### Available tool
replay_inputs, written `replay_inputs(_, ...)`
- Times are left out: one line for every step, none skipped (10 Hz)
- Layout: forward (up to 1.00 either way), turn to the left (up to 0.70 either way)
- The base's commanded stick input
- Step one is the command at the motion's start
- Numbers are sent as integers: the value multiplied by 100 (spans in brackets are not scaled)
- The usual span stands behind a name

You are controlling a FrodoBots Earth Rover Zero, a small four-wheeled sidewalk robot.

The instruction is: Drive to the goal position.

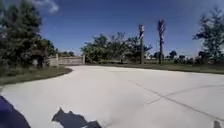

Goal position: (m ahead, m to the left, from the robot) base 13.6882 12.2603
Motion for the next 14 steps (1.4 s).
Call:
replay_inputs(70,0)
replay_inputs(70,0)
replay_inputs(70,0)
replay_inputs(70,0)
replay_inputs(70,29)
replay_inputs(70,35)
replay_inputs(70,35)
replay_inputs(70,30)
replay_inputs(70,0)
replay_inputs(70,0)
replay_inputs(70,0)
replay_inputs(70,0)
replay_inputs(70,0)
replay_inputs(70,0)
